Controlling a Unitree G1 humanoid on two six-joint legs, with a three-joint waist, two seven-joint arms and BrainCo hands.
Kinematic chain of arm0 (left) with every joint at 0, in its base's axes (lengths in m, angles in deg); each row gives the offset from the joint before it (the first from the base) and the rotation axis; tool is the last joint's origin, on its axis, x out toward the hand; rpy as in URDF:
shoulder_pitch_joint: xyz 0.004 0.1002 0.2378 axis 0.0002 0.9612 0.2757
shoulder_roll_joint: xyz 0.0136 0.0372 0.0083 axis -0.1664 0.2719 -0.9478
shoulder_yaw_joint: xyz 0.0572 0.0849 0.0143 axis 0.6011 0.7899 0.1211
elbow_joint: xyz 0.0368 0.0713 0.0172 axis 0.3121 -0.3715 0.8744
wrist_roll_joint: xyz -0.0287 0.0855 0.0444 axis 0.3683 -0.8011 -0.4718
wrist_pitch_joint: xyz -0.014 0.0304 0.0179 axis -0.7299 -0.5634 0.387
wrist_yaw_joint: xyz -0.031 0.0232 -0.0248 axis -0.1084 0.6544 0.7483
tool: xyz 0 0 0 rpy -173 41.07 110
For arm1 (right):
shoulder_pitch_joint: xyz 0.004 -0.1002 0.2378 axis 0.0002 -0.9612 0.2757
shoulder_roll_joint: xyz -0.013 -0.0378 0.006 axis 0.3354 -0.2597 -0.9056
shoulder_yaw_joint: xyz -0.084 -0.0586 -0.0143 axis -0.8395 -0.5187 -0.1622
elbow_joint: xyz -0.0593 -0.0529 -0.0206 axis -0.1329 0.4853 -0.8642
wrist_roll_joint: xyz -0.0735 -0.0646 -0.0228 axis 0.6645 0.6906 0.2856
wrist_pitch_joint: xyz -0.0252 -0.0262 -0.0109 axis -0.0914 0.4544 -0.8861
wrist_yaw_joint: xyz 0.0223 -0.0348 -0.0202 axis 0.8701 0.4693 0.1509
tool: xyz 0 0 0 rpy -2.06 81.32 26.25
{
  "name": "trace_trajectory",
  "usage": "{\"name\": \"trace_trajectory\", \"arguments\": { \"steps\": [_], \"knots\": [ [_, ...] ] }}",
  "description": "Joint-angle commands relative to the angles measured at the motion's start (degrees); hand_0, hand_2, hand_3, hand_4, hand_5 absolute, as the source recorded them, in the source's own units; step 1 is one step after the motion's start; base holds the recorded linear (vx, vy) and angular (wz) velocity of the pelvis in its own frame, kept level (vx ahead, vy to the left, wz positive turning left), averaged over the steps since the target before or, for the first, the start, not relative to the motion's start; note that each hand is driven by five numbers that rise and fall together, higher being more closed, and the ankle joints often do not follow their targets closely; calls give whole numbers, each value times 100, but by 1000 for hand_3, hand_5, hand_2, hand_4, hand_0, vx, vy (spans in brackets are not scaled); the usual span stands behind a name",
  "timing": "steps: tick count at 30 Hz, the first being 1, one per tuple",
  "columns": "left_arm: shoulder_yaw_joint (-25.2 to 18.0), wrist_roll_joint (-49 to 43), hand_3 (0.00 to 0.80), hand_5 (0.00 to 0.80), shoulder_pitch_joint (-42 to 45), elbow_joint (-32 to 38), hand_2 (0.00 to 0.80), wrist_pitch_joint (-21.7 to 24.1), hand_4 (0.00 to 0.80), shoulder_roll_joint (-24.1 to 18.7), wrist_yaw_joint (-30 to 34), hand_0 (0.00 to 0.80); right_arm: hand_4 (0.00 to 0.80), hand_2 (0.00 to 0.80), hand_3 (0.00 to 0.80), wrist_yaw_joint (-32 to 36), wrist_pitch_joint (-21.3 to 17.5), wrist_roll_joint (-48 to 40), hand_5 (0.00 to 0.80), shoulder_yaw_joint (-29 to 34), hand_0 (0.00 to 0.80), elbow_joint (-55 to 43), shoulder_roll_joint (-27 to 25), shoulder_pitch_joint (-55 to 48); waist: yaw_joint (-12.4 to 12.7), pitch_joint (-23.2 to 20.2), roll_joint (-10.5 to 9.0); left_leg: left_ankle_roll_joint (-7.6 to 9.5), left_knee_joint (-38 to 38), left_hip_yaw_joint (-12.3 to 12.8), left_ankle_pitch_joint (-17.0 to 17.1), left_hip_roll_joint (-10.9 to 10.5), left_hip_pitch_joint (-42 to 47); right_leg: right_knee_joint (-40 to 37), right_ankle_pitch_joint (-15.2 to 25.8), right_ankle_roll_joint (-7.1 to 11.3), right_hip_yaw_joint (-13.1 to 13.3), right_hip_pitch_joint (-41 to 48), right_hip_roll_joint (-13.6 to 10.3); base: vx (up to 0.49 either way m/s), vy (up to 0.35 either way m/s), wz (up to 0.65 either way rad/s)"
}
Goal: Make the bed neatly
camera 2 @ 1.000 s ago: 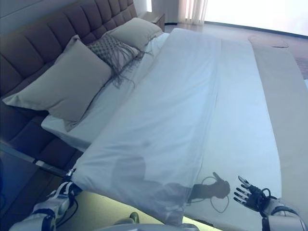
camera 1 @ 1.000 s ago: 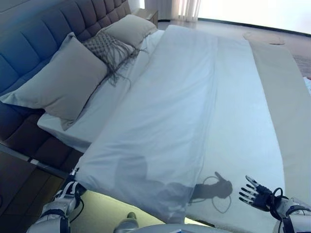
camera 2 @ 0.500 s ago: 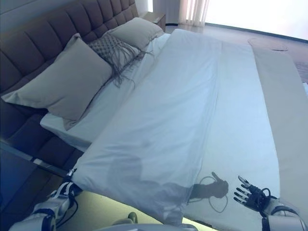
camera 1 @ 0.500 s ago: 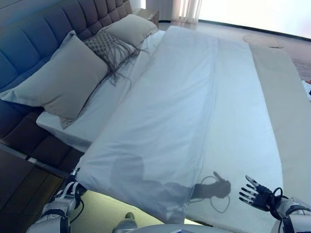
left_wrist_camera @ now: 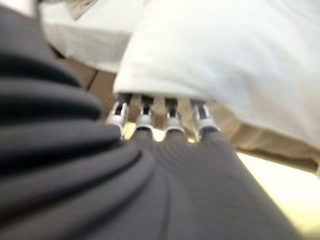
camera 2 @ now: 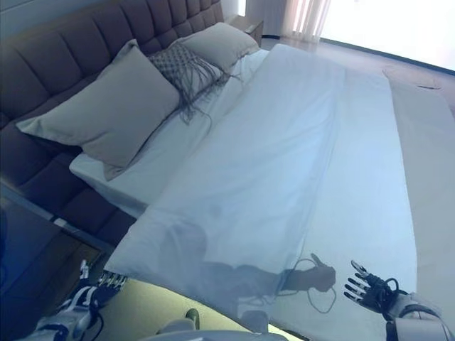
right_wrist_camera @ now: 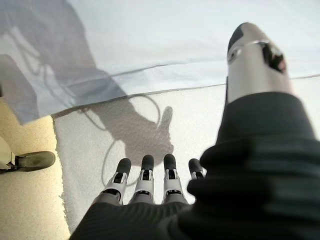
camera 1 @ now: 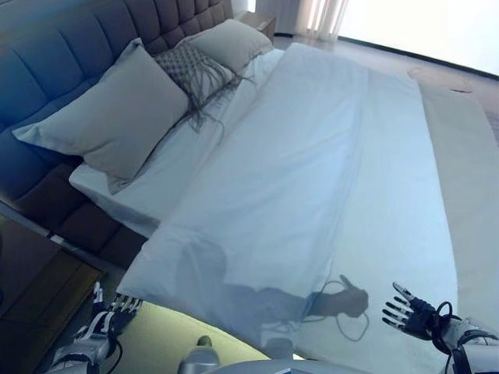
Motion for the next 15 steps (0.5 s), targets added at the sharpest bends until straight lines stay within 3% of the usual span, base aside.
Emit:
{"name": "trace_trajectory", "arguments": {
  "steps": [1,6,10,15],
  "knots": [
    [-386,-411,0,0,332,-221,0,28,0,-201,-34,0,0,0,0,26,-67,9,0,45,0,91,-55,143,298,18,168,247,386,125,-797,3,258,229,564,383,129,-623,-388,0,0,0],
    [-433,-910,0,0,582,-340,0,-38,0,-62,-26,0,0,0,0,-43,-64,-17,0,134,0,93,5,115,370,50,150,276,380,109,-774,-18,229,215,614,383,82,-632,-400,10,-6,13],
    [-312,-1335,0,0,657,-319,0,-173,0,-24,469,0,0,0,0,-73,-37,-42,0,98,0,75,30,141,388,96,159,294,401,111,-781,-21,224,254,617,377,67,-650,-400,17,-6,8],
    [484,-1140,0,0,510,433,0,-213,0,161,1622,0,0,0,0,-61,-34,-74,0,1,0,-81,111,117,362,156,191,298,444,137,-794,4,203,313,633,395,86,-697,-414,-3,-5,14]
  ]
}}
